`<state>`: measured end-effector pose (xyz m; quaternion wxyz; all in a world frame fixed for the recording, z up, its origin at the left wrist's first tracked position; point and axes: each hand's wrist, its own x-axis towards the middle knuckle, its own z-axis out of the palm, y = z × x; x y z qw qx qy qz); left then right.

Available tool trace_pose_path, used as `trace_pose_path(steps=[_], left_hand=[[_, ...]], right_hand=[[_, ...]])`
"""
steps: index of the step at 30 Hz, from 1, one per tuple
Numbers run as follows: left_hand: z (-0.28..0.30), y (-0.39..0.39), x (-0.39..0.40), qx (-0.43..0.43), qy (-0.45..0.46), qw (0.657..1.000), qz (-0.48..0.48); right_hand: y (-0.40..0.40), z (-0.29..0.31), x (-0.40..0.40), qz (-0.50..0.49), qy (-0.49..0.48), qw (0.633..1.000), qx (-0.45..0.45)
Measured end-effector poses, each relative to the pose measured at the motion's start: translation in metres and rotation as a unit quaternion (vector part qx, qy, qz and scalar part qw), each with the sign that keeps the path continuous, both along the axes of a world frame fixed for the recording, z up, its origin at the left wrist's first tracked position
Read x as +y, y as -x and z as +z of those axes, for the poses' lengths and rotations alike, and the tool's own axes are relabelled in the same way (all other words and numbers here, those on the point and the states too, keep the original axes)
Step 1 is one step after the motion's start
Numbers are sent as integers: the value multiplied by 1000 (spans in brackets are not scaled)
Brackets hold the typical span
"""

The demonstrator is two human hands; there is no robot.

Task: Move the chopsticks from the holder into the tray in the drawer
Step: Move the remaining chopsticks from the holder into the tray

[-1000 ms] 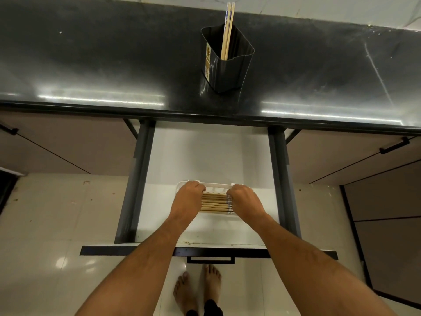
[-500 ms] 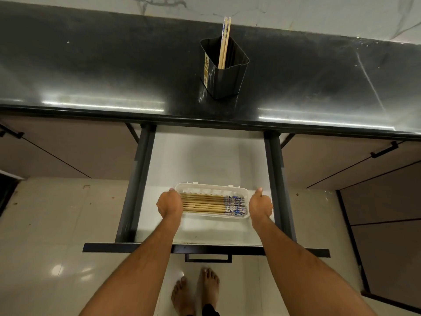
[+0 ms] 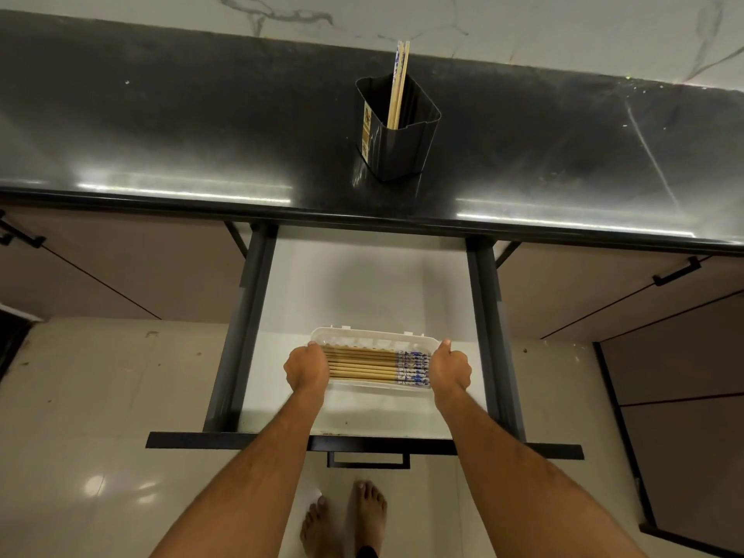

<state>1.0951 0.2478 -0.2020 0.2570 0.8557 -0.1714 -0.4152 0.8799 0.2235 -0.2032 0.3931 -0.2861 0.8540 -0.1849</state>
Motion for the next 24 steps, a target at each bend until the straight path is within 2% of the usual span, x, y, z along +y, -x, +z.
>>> trace_pose_path(steps=[13,24], left_hand=[[-3,0,1,-9,3,1000,-2],[-1,3,4,-14,4,1000,4]], right_hand=[[-4,1,0,19,-22,999,44],[-6,4,0,37,-32,998,47]])
